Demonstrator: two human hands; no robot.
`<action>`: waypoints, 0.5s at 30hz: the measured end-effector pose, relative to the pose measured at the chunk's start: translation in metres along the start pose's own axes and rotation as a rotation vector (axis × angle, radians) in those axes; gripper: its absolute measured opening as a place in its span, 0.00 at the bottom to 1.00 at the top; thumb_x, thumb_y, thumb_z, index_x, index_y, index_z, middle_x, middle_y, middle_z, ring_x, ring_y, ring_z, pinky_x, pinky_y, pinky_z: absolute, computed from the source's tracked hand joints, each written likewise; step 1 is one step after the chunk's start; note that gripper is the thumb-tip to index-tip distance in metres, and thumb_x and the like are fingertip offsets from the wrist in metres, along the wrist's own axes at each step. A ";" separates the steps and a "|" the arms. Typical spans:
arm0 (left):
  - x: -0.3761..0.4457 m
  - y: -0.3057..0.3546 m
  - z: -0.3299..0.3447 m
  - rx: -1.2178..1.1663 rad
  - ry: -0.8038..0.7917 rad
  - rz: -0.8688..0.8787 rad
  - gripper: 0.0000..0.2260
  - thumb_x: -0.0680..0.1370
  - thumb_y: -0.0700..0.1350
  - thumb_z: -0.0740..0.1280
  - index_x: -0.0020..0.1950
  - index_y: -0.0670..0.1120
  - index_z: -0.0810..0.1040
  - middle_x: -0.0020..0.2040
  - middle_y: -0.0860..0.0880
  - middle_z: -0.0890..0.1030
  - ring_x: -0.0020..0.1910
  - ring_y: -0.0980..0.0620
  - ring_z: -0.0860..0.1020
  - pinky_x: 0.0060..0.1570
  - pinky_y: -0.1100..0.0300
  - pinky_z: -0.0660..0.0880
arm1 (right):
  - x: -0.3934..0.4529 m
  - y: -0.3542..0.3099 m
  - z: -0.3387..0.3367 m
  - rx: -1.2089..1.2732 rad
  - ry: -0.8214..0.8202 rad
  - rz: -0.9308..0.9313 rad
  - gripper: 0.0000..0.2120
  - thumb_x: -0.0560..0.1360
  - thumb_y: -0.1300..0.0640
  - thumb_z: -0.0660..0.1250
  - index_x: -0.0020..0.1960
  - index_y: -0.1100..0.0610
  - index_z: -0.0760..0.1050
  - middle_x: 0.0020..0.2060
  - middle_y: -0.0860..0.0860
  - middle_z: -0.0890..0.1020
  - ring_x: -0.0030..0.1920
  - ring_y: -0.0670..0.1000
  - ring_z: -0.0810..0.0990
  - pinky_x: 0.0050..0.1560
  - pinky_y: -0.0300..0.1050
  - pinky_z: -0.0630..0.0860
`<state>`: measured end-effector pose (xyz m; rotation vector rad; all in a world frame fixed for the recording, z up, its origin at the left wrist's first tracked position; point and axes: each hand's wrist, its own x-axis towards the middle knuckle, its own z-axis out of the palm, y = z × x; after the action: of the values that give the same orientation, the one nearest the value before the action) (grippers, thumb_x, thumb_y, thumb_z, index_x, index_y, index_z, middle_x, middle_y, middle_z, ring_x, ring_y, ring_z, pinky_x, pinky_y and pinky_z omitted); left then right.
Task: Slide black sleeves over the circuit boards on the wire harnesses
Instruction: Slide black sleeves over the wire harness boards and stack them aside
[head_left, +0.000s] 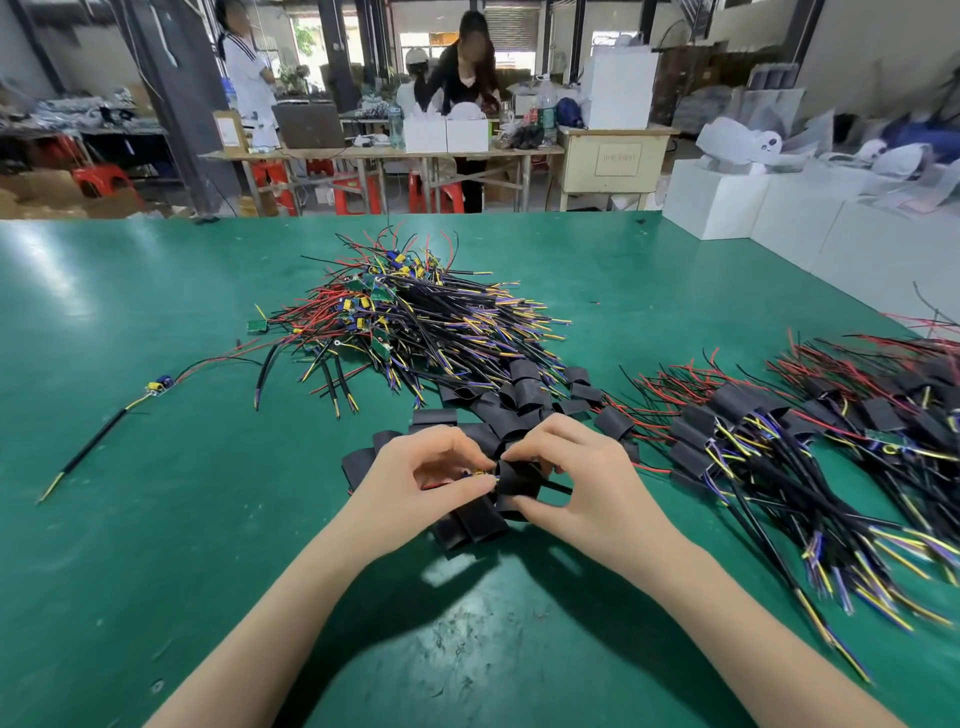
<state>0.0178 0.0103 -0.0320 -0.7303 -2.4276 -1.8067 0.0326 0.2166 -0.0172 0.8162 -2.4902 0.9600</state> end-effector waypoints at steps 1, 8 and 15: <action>0.000 0.000 0.000 -0.002 0.003 0.000 0.04 0.71 0.42 0.74 0.43 0.50 0.82 0.44 0.50 0.83 0.42 0.54 0.81 0.45 0.63 0.76 | 0.000 0.000 0.000 -0.003 0.002 -0.001 0.15 0.65 0.59 0.77 0.50 0.53 0.80 0.44 0.45 0.76 0.41 0.41 0.73 0.44 0.36 0.72; 0.001 0.000 0.005 -0.010 0.031 -0.046 0.04 0.73 0.35 0.73 0.41 0.42 0.80 0.40 0.47 0.81 0.39 0.51 0.79 0.43 0.47 0.75 | -0.001 0.001 0.000 0.001 -0.022 -0.009 0.15 0.65 0.59 0.77 0.50 0.55 0.80 0.44 0.47 0.77 0.41 0.44 0.73 0.44 0.40 0.73; 0.002 -0.001 0.010 -0.007 0.117 -0.054 0.05 0.74 0.34 0.72 0.39 0.35 0.78 0.38 0.45 0.79 0.31 0.51 0.76 0.38 0.60 0.72 | -0.001 -0.002 0.005 -0.027 -0.022 -0.056 0.12 0.68 0.60 0.74 0.50 0.55 0.79 0.45 0.48 0.76 0.43 0.47 0.75 0.45 0.47 0.75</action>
<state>0.0182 0.0199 -0.0359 -0.5475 -2.3896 -1.8225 0.0341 0.2128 -0.0207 0.8876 -2.4790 0.9007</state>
